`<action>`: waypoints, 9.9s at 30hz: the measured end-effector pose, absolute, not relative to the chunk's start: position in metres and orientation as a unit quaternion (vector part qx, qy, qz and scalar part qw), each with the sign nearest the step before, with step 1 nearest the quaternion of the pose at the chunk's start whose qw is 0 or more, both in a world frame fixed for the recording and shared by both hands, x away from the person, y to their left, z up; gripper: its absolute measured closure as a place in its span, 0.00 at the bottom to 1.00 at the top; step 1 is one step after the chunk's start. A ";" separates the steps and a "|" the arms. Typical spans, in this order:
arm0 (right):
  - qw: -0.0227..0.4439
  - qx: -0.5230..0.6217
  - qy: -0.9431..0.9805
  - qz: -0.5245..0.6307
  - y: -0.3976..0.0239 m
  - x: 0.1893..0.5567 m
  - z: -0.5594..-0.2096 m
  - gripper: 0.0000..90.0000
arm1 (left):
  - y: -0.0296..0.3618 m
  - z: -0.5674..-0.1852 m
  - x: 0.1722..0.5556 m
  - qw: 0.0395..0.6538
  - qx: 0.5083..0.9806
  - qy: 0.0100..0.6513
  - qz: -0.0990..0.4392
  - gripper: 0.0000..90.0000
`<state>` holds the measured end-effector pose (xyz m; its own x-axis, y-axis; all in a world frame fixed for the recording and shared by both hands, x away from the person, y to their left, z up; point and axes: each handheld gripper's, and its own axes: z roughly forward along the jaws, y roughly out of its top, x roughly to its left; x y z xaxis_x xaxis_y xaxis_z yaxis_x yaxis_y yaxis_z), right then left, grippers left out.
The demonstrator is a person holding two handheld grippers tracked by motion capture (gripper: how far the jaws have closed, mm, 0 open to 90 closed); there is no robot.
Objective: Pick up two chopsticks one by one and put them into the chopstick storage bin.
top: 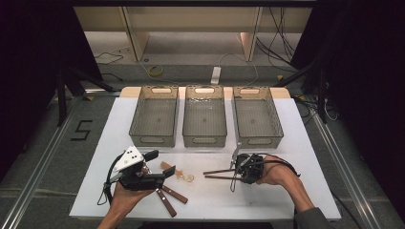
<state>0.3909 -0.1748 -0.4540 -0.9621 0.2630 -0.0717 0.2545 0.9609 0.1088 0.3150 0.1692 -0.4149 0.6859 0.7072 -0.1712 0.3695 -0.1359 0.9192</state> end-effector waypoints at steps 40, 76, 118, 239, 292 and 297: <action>0.091 0.035 0.991 0.096 -0.143 0.348 -0.408 0.95 | 0.124 -0.421 0.329 0.450 0.826 0.321 0.111 0.18; 0.102 -0.026 0.990 0.096 -0.125 0.330 -0.404 0.95 | 0.076 -0.434 0.320 0.335 0.926 0.160 0.067 0.70; 0.152 0.164 0.911 0.348 -0.170 0.351 -0.373 0.41 | 0.100 -0.426 0.329 0.328 0.920 0.197 0.089 0.93; 0.116 0.307 0.835 0.442 -0.233 0.328 -0.411 0.26 | 0.195 -0.390 0.423 0.459 0.737 0.483 0.110 0.20; 0.026 0.219 0.970 0.105 -0.185 0.431 -0.449 0.71 | 0.172 -0.407 0.341 0.489 0.763 0.398 0.146 0.17; 0.023 0.214 0.972 0.092 -0.183 0.433 -0.451 0.77 | 0.172 -0.407 0.341 0.489 0.762 0.398 0.146 0.17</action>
